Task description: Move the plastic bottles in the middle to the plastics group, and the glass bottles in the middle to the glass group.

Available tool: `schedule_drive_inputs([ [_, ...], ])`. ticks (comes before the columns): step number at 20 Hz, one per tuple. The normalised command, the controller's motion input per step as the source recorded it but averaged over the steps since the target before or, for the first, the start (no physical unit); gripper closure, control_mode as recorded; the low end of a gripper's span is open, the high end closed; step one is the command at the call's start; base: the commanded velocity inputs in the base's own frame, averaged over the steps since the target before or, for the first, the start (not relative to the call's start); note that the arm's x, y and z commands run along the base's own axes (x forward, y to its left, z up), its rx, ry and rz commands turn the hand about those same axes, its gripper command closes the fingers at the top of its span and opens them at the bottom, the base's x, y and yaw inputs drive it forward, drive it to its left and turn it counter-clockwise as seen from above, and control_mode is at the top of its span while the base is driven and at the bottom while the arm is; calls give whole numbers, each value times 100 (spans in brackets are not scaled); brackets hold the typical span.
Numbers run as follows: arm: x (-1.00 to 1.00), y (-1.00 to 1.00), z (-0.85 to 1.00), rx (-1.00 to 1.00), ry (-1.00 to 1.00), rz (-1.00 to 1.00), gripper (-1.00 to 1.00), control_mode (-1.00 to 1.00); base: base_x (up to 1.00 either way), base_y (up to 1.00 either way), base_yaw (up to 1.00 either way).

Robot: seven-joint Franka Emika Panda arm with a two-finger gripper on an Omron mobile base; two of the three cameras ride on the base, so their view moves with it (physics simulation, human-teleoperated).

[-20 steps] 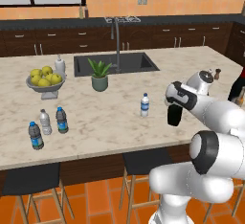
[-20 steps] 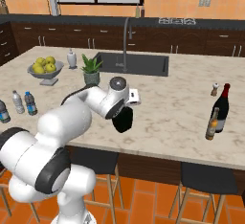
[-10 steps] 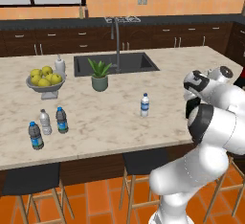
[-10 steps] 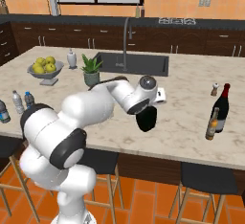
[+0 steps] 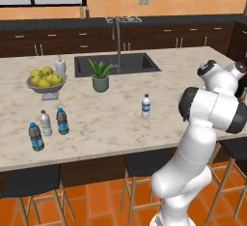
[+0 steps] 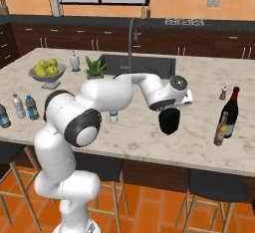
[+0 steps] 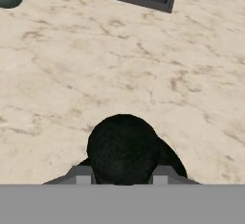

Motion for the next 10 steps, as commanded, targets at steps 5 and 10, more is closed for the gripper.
schedule_drive_inputs([
  [5, 0, -5, -12, 0, -5, 11, 100, -100, 0, 0, 0],
  [10, 0, -10, -2, 0, -3, 3, 100, -100, 0, 0, 0],
])
